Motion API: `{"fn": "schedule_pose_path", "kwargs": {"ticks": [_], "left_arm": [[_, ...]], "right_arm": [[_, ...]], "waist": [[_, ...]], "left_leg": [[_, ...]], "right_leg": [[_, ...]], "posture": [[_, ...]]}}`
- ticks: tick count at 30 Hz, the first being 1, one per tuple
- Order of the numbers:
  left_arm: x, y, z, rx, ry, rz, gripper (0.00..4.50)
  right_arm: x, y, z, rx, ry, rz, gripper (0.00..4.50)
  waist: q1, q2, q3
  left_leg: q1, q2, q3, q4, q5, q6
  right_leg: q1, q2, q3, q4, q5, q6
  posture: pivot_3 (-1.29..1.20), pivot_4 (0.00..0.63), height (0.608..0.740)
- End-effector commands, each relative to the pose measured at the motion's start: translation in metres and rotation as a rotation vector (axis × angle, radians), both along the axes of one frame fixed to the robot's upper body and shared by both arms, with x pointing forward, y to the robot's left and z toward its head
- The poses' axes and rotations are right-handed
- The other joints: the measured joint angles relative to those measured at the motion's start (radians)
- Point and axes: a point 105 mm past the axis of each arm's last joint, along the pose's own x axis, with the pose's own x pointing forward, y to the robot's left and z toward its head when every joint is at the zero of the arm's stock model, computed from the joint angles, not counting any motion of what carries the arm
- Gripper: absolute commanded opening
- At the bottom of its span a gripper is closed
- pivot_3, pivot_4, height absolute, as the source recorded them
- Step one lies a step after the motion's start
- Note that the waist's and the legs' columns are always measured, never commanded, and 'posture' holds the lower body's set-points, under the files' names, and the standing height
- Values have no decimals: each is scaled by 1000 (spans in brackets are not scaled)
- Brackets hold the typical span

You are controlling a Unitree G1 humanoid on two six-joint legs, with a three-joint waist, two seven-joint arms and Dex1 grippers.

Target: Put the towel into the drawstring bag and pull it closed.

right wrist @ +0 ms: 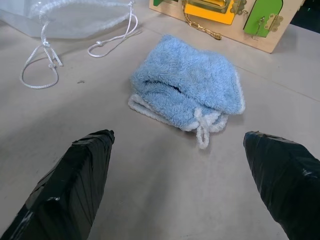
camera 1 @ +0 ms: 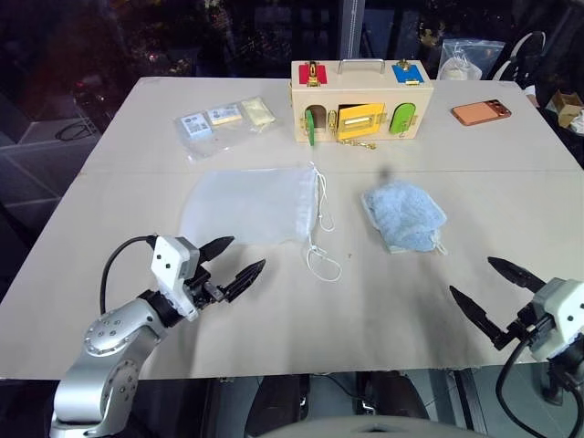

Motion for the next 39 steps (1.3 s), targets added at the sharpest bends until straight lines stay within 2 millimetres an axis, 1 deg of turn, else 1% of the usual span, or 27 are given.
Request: {"fn": "schedule_pose_path", "kwargs": {"ticks": [1, 4, 6, 7, 8, 9, 12, 14, 15, 17, 21, 24, 26, 27, 28, 30, 32, 33, 34, 36, 37, 39], "left_arm": [[5, -15, 17, -14, -38, -14, 4383], [20, -36, 36, -26, -59, 9, 4383], [30, -46, 45, -10, -53, 30, 4383], [34, -52, 47, 25, -33, 23, 4383], [39, -56, 45, 95, -1, 21, 4383], [45, -57, 45, 148, 31, 35, 4383], [64, -64, 52, 243, 71, 60, 4383], [77, -74, 57, 253, 88, 80, 4383], [83, -78, 56, 267, 102, 96, 4383], [94, -82, 46, 360, 136, 152, 4383], [115, -89, 35, 463, 124, 255, 4383], [120, -96, 30, 489, 125, 248, 4383], [124, -95, 28, 508, 119, 254, 4383], [125, -95, 29, 516, 102, 241, 4011], [126, -95, 30, 523, 87, 227, 3864], [127, -93, 32, 545, 57, 199, 3210], [127, -89, 33, 549, 38, 133, 2382], [127, -87, 33, 543, 34, 109, 1830], [129, -81, 35, 544, 20, 81, 1487], [130, -71, 38, 554, -7, 17, 458], [132, -63, 40, 555, -17, -27, 43], [131, -50, 44, 559, -65, -138, 43]], "right_arm": [[2, 2, 13, -12, -65, 24, 4482], [5, 11, 20, -13, -91, 79, 4482], [6, 13, 23, -21, -98, 88, 4482], [6, 15, 24, -23, -102, 95, 4482], [7, 16, 26, -25, -106, 101, 4482], [8, 18, 28, -27, -110, 107, 4482], [10, 22, 35, -30, -125, 128, 4482], [12, 25, 41, -30, -138, 141, 4482], [13, 26, 44, -29, -142, 146, 4482], [13, 30, 49, -30, -151, 160, 4482], [10, 41, 62, -21, -169, 204, 4482], [9, 47, 72, -1, -191, 227, 4482], [9, 50, 77, 9, -200, 229, 4482], [9, 50, 77, 9, -202, 227, 4500], [9, 51, 77, 7, -201, 224, 4500], [9, 52, 75, 4, -199, 222, 4500], [8, 53, 74, 3, -197, 219, 4500], [8, 53, 73, 2, -196, 217, 4500], [9, 53, 73, 2, -196, 217, 4500], [10, 54, 72, 2, -195, 216, 4500], [10, 54, 71, 2, -193, 216, 4500], [12, 55, 69, 0, -191, 217, 4500]], "waist": [[0, 0, 0], [10, 0, 0], [10, -1, 0], [10, -1, 0], [11, -1, 0], [11, -1, 0], [11, -2, 0], [11, -2, 0], [10, -2, 0], [11, -2, 0], [9, -3, 1], [9, -3, 1], [9, -3, 1], [9, -3, 1], [8, -3, 1], [9, -3, 1], [9, -3, 1], [8, -3, 1], [7, -3, 1], [7, -3, 1], [6, -3, 1], [3, -3, 1]], "left_leg": [[0, 0, 0, 0, 0, 0], [0, -1, -1, 0, 0, 0], [0, -1, -1, 2, 3, 5], [0, -1, -1, 2, 3, 5], [0, -1, -1, 2, 3, 5], [0, -1, -1, 2, 3, 5], [0, -2, -1, 2, 3, 5], [1, -2, 0, 3, 3, 5], [1, -2, 0, 3, 3, 5], [1, -2, 0, 3, 3, 5], [1, -3, -1, 3, 4, 4], [0, -3, -1, 3, 4, 3], [0, -3, -1, 3, 4, 3], [0, -3, -1, 3, 4, 3], [0, -3, -1, 3, 4, 4], [0, -3, -1, 3, 4, 4], [0, -3, -1, 3, 4, 4], [0, -3, 0, 3, 4, 3], [0, -3, 0, 3, 4, 3], [0, -3, 0, 3, 4, 3], [0, -3, 0, 3, 4, 3], [0, -3, 0, 3, 4, 4]], "right_leg": [[0, 0, 0, 0, 0, 0], [0, 0, -1, 0, 0, 0], [2, 1, 0, 0, 0, 0], [2, 2, 0, 1, 2, -2], [3, 3, 0, 1, 2, -3], [3, 5, 0, 1, 2, -3], [2, 8, 0, 3, 1, -1], [2, 9, -1, 3, 0, 1], [3, 9, -1, 4, 0, 2], [3, 9, -1, 4, 1, 3], [3, 9, 0, 4, 2, 5], [2, 9, 0, 4, 3, 4], [2, 9, 0, 4, 3, 4], [2, 9, 0, 4, 3, 4], [2, 8, 0, 4, 3, 4], [2, 8, 0, 4, 4, 3], [2, 8, 0, 4, 3, 1], [2, 8, 0, 4, 3, 0], [1, 8, 0, 4, 3, 0], [1, 8, 0, 4, 2, 0], [1, 7, 0, 4, 2, -1], [1, 7, 0, 4, 2, -2]], "posture": [[0, 150, 740], [0, 150, 740], [0, 150, 740], [0, 150, 740], [0, 150, 740], [0, 150, 740], [0, 150, 740], [0, 150, 740], [0, 150, 740], [0, 150, 740], [0, 150, 740], [0, 150, 740], [0, 150, 740], [0, 150, 740], [0, 150, 740], [0, 150, 740], [0, 150, 740], [0, 150, 740], [0, 150, 740], [0, 150, 740], [0, 150, 740], [0, 150, 740]]}}
